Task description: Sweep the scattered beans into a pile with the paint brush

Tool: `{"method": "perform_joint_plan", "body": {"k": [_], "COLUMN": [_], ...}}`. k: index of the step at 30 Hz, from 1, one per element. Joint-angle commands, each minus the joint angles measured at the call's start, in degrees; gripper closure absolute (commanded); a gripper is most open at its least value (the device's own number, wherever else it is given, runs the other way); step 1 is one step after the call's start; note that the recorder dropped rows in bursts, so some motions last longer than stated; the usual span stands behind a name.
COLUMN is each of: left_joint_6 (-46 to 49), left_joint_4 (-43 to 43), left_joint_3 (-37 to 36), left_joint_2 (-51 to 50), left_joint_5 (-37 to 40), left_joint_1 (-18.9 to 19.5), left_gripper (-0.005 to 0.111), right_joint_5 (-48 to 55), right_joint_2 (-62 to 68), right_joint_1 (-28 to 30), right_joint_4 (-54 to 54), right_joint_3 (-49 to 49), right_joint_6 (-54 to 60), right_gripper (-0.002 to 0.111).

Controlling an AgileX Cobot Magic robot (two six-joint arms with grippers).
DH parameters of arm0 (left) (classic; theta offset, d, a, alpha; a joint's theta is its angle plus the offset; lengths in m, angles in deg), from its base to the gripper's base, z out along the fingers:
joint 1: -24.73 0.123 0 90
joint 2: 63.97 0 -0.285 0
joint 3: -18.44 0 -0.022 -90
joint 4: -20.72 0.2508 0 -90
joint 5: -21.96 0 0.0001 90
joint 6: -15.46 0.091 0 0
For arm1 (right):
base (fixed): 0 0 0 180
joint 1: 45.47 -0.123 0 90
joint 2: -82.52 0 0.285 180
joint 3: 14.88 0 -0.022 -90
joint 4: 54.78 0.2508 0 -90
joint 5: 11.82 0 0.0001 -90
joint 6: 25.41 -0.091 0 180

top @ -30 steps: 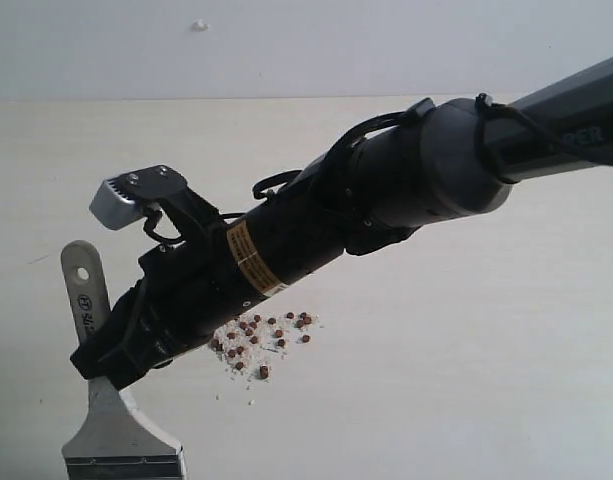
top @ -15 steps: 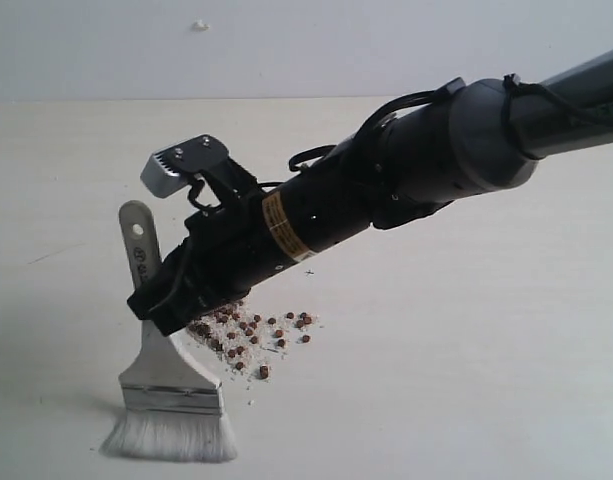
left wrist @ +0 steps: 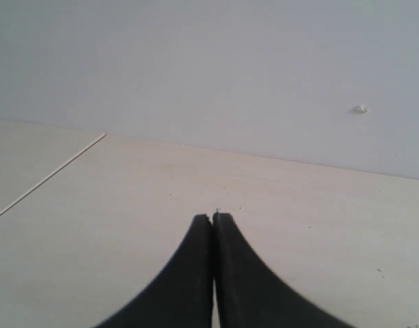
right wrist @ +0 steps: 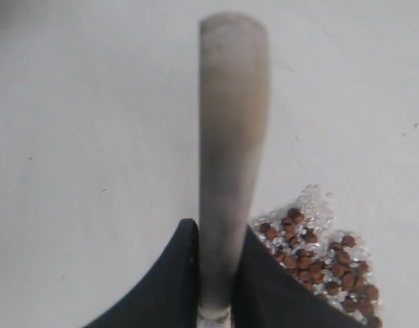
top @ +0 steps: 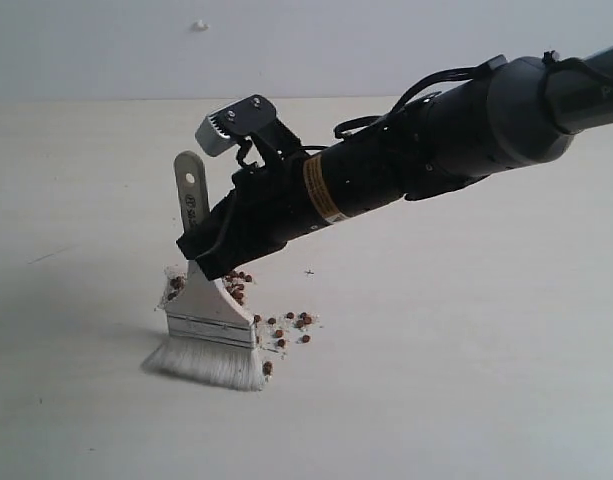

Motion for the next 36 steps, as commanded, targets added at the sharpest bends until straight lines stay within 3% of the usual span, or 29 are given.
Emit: {"method": "perform_joint_plan", "body": {"k": [1,12,24,29,32,36], "left_joint_6": [-0.13,-0.13,-0.13,-0.13,-0.13,-0.13], "left_joint_4": [0.19,0.19,0.19,0.19,0.19,0.19], "left_joint_3": [0.05,0.05,0.05,0.05,0.05,0.05], "left_joint_2": [0.38,0.38,0.38,0.38,0.38,0.38], "left_joint_5": [-0.08,-0.08,-0.08,-0.08,-0.08,-0.08], "left_joint_1": [0.07,0.07,0.07,0.07,0.07,0.07], "left_gripper": [0.107,0.107,0.107,0.107,0.107,0.107], "right_joint_5": [5.89,6.11,7.89,22.24,30.48,50.11], "right_joint_2": [0.22,-2.26,-15.72,-20.07,-21.73,-22.41], "right_joint_1": [0.66,0.66,0.66,0.14,-0.65,-6.21], "right_joint_4": [1.43,3.04,0.03,-11.27,-11.27,-11.27], "right_joint_3": [0.06,0.06,0.06,-0.76,-3.14,-7.04], "right_joint_6": [7.04,7.37,-6.95,-26.17,-30.03,-30.37], "right_gripper": [0.108,0.108,0.108,0.108,0.108,0.108]}}
